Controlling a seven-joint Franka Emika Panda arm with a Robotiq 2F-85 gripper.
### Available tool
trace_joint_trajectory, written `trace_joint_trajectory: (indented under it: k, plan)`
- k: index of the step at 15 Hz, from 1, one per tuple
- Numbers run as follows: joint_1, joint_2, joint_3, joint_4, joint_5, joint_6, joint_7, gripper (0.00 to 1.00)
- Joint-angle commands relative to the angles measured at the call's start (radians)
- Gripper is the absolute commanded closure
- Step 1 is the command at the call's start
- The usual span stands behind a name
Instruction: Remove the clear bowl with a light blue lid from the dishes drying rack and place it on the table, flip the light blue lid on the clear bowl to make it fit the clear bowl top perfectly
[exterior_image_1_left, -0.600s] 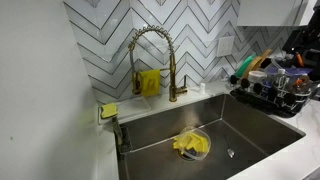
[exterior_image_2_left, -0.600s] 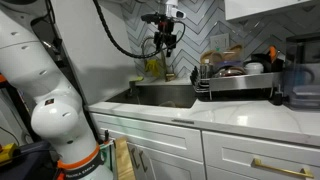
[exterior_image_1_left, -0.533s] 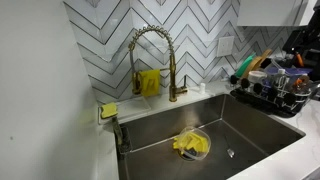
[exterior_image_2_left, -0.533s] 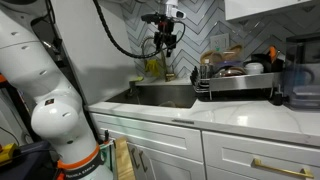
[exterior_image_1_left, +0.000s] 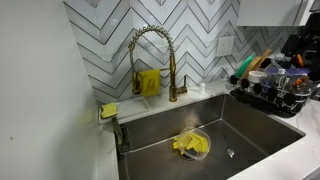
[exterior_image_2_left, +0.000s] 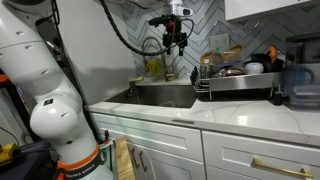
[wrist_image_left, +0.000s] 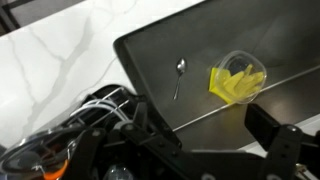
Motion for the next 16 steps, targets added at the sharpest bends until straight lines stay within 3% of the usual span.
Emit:
trace_joint_trajectory:
  k: [1, 4, 5, 10, 11, 13, 16]
  plan:
    - [-0.006, 0.061, 0.035, 0.027, -0.111, 0.179, -0.055, 0.00]
    - [-0.010, 0.101, 0.040, 0.029, -0.159, 0.359, -0.075, 0.00]
    - [-0.008, 0.078, 0.040, 0.017, -0.124, 0.295, -0.052, 0.00]
    - [-0.009, 0.090, 0.041, 0.024, -0.126, 0.312, -0.053, 0.00]
    - [-0.013, 0.099, 0.035, 0.018, -0.125, 0.365, -0.071, 0.00]
    - [-0.017, 0.115, 0.017, 0.018, -0.030, 0.451, -0.148, 0.00]
    - [-0.030, 0.143, 0.008, 0.020, 0.020, 0.569, -0.231, 0.00]
